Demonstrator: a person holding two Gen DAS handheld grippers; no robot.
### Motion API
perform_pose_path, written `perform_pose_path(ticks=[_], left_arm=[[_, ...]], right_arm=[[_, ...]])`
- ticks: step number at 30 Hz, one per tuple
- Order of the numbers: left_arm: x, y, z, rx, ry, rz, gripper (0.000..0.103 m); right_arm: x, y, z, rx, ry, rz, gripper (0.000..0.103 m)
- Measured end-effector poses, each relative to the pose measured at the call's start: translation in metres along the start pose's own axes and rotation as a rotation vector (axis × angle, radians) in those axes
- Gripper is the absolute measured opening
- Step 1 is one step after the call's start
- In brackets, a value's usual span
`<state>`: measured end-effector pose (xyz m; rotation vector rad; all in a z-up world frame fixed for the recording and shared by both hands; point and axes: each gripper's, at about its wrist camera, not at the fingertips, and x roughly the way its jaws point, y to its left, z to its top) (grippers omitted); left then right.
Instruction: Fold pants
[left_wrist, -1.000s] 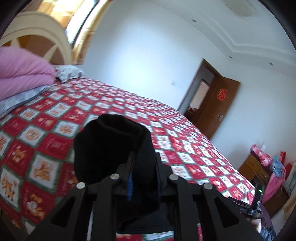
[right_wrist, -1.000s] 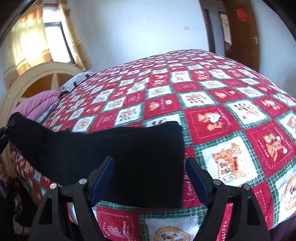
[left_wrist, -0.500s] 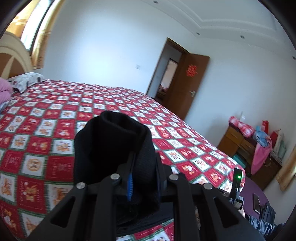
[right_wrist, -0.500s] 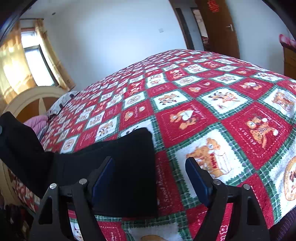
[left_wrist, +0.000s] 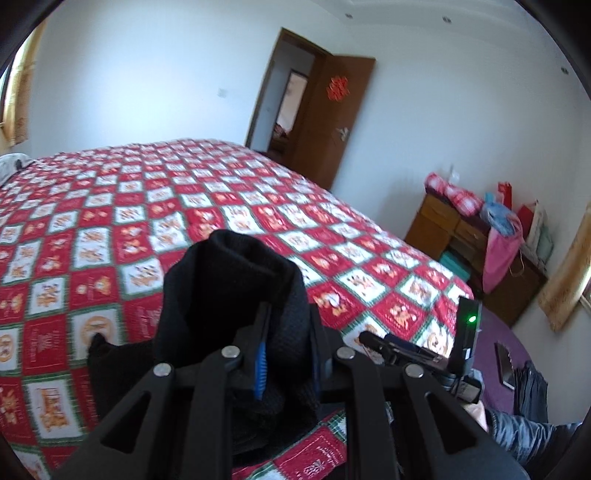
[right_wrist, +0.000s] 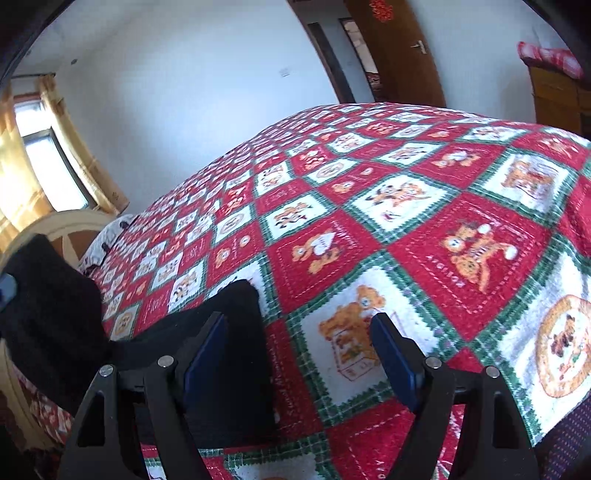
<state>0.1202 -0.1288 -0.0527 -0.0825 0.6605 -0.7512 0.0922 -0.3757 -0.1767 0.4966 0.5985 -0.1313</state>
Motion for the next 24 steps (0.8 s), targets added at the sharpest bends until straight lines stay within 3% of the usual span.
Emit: perform_pose_path(ticks=[6,10,13,14,15,18,24], left_arm=[[0.048,-0.018,-0.023,0.073,0.084,0.040,0.020],[0.071,-0.022,-0.043,0.052,0.139,-0.015,0.023],[0.067,-0.032,-0.052,0.071,0.123,-0.068,0.034],[0.061,-0.034,-0.054,0.088,0.104,-0.073,0.045],[0.053,-0.036,-0.057,0.106,0.078,-0.062,0.056],[0.026,-0.026,-0.067,0.129,0.000,0.021,0.068],[-0.005,0.032,-0.085,-0.018,-0.101,0.178,0.077]], right_arm=[[0.002,-0.006,-0.001,0.011,-0.001,-0.011,0.080],[0.008,-0.007,-0.003,0.012,0.015,-0.001,0.080],[0.009,-0.010,-0.003,0.021,0.012,0.008,0.080],[0.009,-0.011,-0.002,0.025,0.009,0.009,0.080],[0.008,-0.012,-0.002,0.032,0.006,0.013,0.080],[0.007,-0.012,0.001,0.057,0.022,0.098,0.080],[-0.001,0.025,-0.002,-0.046,0.043,0.270,0.080]])
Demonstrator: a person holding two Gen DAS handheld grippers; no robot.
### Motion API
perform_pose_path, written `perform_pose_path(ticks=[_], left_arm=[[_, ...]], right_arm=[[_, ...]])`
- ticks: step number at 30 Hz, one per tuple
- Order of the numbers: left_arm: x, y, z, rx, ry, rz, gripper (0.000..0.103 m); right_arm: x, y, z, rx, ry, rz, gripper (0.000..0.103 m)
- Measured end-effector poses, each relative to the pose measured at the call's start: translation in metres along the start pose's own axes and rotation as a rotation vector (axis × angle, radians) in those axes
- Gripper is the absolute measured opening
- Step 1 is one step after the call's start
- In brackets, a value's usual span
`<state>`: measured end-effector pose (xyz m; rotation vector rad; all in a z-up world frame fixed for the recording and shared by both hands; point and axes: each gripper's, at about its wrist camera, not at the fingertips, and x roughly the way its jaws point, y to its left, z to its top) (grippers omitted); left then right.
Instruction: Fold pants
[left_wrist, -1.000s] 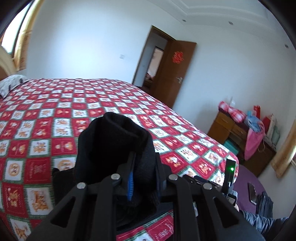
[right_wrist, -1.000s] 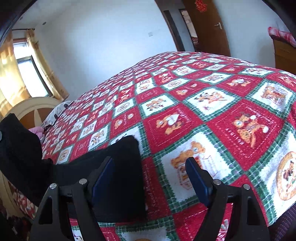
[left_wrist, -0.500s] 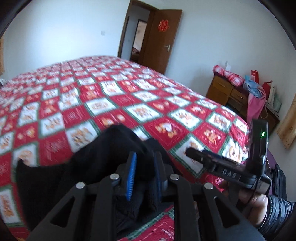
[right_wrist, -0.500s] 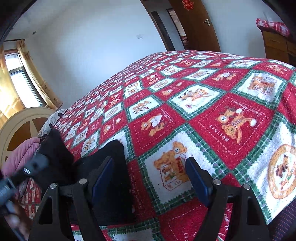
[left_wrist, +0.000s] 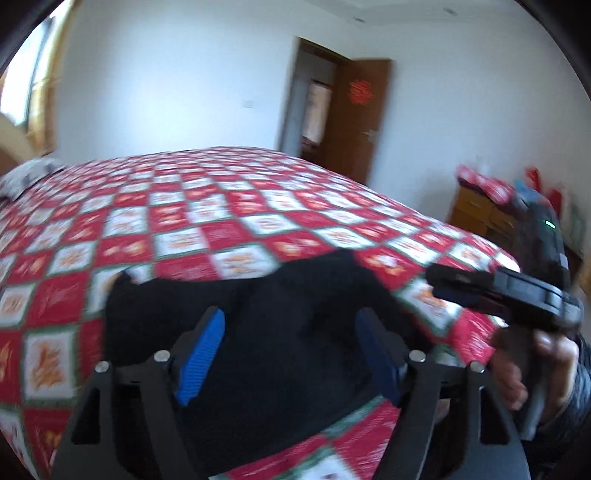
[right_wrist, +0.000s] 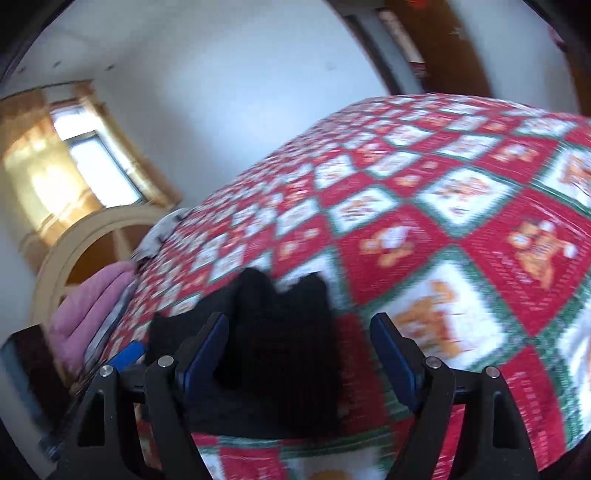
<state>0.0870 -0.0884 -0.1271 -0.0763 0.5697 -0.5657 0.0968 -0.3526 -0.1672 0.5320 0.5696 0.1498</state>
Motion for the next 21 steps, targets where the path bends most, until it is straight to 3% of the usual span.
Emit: perform_pose_path(ticks=[2,6,8,11,13,15,16,17,21], left_arm=[[0.002,0.017,-0.005,-0.058,0.003,0.026,0.081],[0.011,0.039,-0.021,-0.132,0.031,0.059,0.081],[0.017,0.041,-0.027,-0.134,0.040,0.059,0.081],[0.018,0.043,-0.033,-0.121,0.044,0.063,0.081],[0.017,0.044,-0.035,-0.116,0.038,0.063,0.082],[0.018,0.046,-0.037,-0.124,0.037,0.064,0.083],[0.018,0.048,-0.038,-0.133,0.038,0.061,0.083],[0.019,0.049,-0.038,-0.138,0.038,0.060,0.083],[0.018,0.051,-0.038,-0.146,0.035,0.060,0.083]], right_arm=[[0.005,0.015,-0.005,-0.034,0.033,0.039,0.080],[0.019,0.035,-0.016,-0.076,0.085,0.027,0.080],[0.023,0.047,-0.019,-0.134,0.079,-0.024,0.080],[0.040,0.054,-0.024,-0.211,0.101,-0.170,0.080],[0.046,0.039,-0.024,-0.148,0.149,-0.143,0.080],[0.049,0.027,-0.024,-0.109,0.189,-0.113,0.068],[0.048,0.025,-0.024,-0.109,0.193,-0.110,0.044],[0.048,0.025,-0.024,-0.117,0.206,-0.096,0.031],[0.038,0.024,-0.021,-0.119,0.210,-0.024,0.020]])
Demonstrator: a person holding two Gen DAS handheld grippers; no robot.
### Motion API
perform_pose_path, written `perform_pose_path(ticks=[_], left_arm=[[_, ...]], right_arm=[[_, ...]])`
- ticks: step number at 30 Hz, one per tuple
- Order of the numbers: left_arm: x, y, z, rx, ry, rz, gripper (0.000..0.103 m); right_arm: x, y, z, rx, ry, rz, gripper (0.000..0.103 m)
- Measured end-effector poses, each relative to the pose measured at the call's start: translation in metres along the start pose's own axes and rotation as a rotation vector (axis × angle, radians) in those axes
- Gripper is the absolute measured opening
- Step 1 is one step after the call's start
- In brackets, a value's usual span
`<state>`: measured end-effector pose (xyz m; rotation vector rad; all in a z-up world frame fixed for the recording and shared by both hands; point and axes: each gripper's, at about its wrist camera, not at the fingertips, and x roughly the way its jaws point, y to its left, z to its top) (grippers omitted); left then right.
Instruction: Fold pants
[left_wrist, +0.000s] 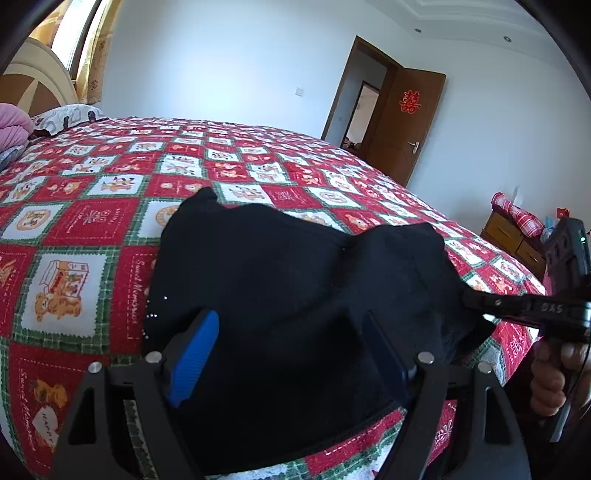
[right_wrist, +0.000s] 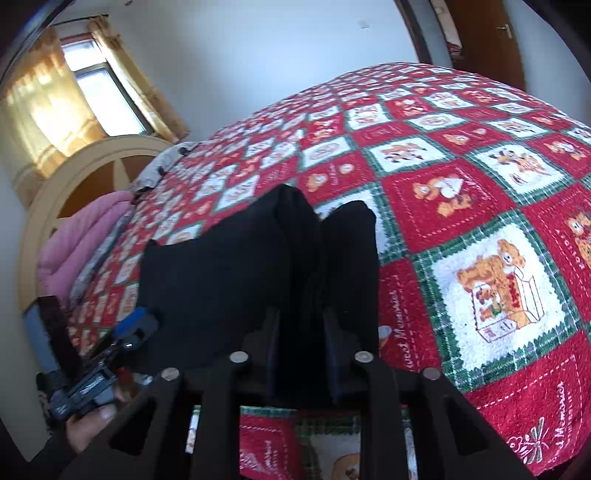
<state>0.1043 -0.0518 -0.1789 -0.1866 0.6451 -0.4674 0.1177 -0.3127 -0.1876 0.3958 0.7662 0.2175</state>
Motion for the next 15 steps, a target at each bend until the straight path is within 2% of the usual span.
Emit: perform_pose_path(ticks=[4,6,7,10,13,15], left_arm=[[0.000,0.001,0.000,-0.003,0.001,-0.003,0.084],[0.002,0.002,-0.001,-0.004,0.006,-0.004,0.091],[0.004,0.002,-0.002,-0.001,0.014,-0.004,0.092],[0.006,-0.002,-0.006,0.035,0.019,0.007,0.092],[0.005,-0.002,-0.006,0.046,0.018,0.006,0.092],[0.005,0.000,-0.006,0.032,0.015,0.000,0.093]], right_arm=[[-0.033,0.012,0.001,-0.029,-0.087,0.039,0.015],[-0.044,0.018,-0.003,-0.065,-0.117,0.025,0.011],[-0.046,0.019,-0.007,-0.075,-0.113,-0.001,0.002],[-0.029,0.006,-0.014,-0.065,-0.029,-0.072,0.002],[-0.014,-0.015,-0.018,0.006,0.050,-0.047,0.002],[-0.022,-0.013,-0.013,-0.002,0.022,-0.038,0.003]])
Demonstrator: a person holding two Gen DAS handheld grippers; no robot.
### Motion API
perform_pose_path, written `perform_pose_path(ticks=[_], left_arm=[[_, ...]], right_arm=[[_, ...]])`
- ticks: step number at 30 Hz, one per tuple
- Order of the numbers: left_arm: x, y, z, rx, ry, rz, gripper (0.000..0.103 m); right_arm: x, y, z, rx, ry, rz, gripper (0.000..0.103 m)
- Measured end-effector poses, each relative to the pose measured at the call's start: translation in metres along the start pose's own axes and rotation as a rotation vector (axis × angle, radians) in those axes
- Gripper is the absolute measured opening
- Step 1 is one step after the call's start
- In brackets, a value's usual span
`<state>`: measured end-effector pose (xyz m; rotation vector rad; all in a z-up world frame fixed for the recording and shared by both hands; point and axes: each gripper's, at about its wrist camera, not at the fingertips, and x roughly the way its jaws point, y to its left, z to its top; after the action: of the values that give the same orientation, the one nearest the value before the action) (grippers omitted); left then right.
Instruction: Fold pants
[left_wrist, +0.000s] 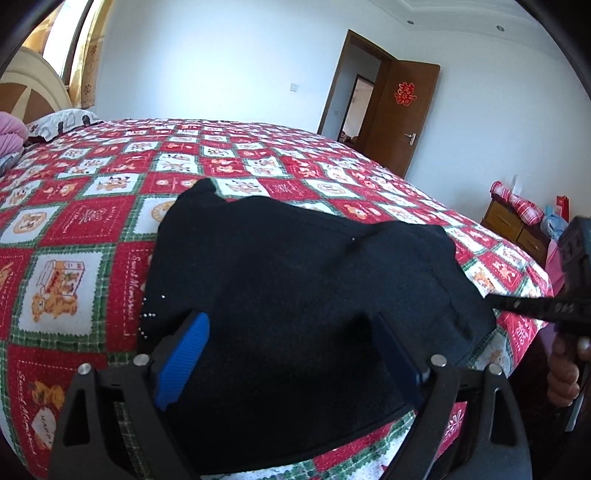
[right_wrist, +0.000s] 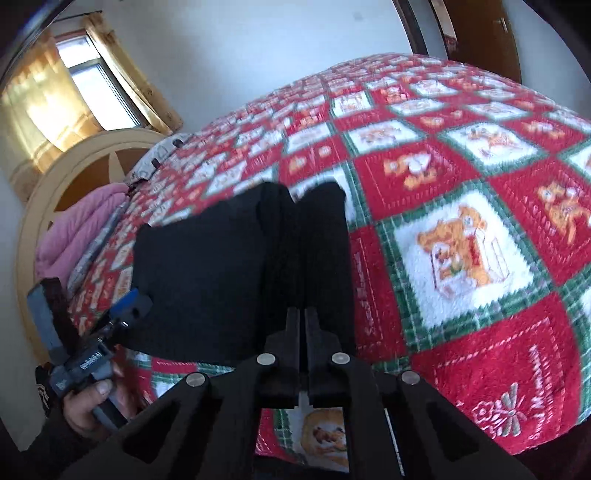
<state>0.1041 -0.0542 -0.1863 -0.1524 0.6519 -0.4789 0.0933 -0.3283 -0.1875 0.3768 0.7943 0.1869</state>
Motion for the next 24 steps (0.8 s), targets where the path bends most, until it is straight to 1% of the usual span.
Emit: perform_pose_path(ticks=[1,2,3,4,5,7,9,11,12,14,15,16,17,18,19,20,21,24], left_arm=[[0.000,0.001,0.000,-0.006,-0.002,-0.002,0.093],[0.000,0.001,0.000,-0.010,-0.002,-0.002,0.093],[-0.001,0.000,0.001,-0.014,-0.004,-0.001,0.093],[-0.001,0.000,0.001,-0.016,-0.005,0.001,0.093],[-0.001,0.000,0.001,-0.017,-0.004,0.001,0.093],[-0.002,0.000,0.002,-0.022,-0.007,0.000,0.093],[-0.004,0.001,0.003,-0.031,-0.011,-0.002,0.093],[-0.004,0.001,0.003,-0.033,-0.013,0.002,0.093],[-0.004,0.001,0.003,-0.032,-0.012,0.003,0.093],[-0.003,0.001,0.002,-0.027,-0.007,0.004,0.093],[-0.003,0.001,0.002,-0.023,-0.007,0.007,0.093],[-0.003,0.000,0.002,-0.021,-0.006,0.007,0.093],[-0.002,0.001,0.002,-0.021,-0.005,0.011,0.093],[-0.002,0.001,0.002,-0.023,-0.003,0.010,0.093],[-0.002,0.002,0.002,-0.027,-0.002,0.010,0.093],[-0.001,0.002,0.002,-0.028,0.000,0.012,0.093],[-0.002,0.002,0.002,-0.027,0.001,0.013,0.093],[-0.003,0.003,0.003,-0.026,0.004,0.011,0.093]], right_arm=[[-0.007,0.004,0.003,-0.007,-0.031,0.009,0.003],[-0.014,0.008,0.006,-0.015,-0.066,0.015,0.010],[-0.017,0.012,0.009,-0.026,-0.083,0.017,0.023],[-0.019,0.017,0.013,-0.038,-0.092,0.027,0.064],[-0.019,0.020,0.014,-0.035,-0.093,0.045,0.086],[-0.018,0.021,0.019,-0.017,-0.130,0.076,0.086],[-0.010,0.024,0.023,-0.048,-0.115,0.046,0.082],[0.004,0.026,0.028,-0.055,-0.097,0.046,0.067],[0.014,0.025,0.031,-0.054,-0.072,0.042,0.065],[0.032,0.022,0.036,-0.051,-0.038,0.011,0.056],[0.039,0.018,0.037,-0.043,-0.028,0.001,0.053],[0.045,0.014,0.037,-0.030,-0.012,0.006,0.046],[0.046,0.013,0.036,-0.030,-0.007,0.018,0.035],[0.045,0.014,0.035,-0.039,-0.003,0.034,0.033],[0.042,0.016,0.033,-0.059,-0.005,0.042,0.025],[0.040,0.020,0.032,-0.084,-0.012,0.045,0.015],[0.038,0.022,0.031,-0.095,-0.014,0.046,0.012],[0.028,0.021,0.031,-0.085,-0.043,0.062,0.010]])
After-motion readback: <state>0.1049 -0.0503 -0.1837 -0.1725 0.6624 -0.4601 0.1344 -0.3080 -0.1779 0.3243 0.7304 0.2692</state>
